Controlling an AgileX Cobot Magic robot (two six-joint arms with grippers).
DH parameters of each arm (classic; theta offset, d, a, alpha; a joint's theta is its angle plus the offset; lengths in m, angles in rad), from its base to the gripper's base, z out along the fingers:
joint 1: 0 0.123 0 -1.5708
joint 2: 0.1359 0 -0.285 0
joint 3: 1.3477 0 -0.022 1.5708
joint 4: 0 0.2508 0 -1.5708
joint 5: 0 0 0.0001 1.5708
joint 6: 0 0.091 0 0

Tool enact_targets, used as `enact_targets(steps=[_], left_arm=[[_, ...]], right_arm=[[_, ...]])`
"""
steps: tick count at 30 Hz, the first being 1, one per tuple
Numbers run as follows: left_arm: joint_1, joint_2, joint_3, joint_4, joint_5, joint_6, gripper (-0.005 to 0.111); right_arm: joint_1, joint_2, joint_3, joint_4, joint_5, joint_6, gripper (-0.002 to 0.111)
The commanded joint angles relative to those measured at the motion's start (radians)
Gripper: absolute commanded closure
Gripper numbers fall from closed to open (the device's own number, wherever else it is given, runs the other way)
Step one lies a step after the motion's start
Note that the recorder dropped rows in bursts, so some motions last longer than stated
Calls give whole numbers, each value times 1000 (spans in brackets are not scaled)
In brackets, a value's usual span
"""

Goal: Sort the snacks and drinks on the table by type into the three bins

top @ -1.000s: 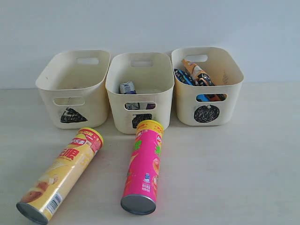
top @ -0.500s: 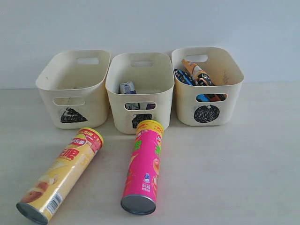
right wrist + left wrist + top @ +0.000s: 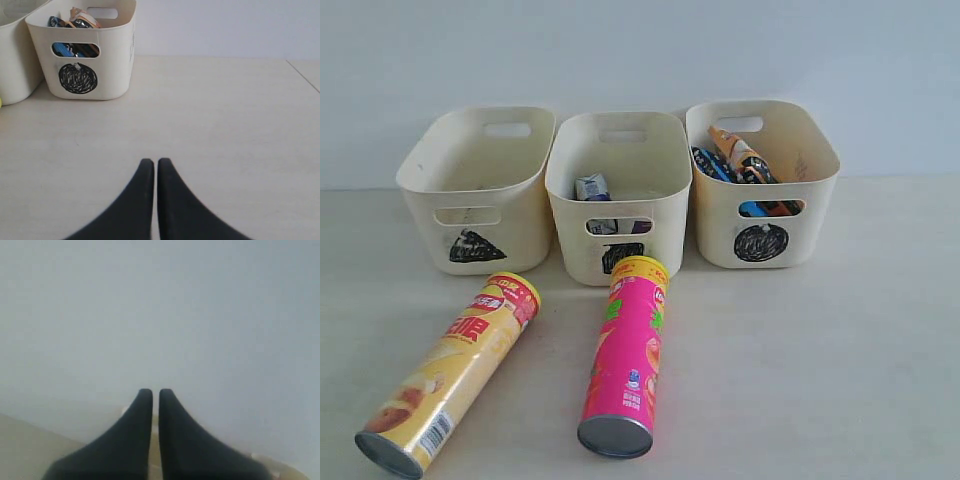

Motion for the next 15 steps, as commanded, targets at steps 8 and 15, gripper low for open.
enact_targets(steps=[8,15], left_arm=[[2,466,-361,183,172,-8,102],[-56,681,-538,189,422,162,102]], right_arm=[[-5,-5,5,-10,-7,-6,108],[-5,-5,5,-10,-7,-6,108]])
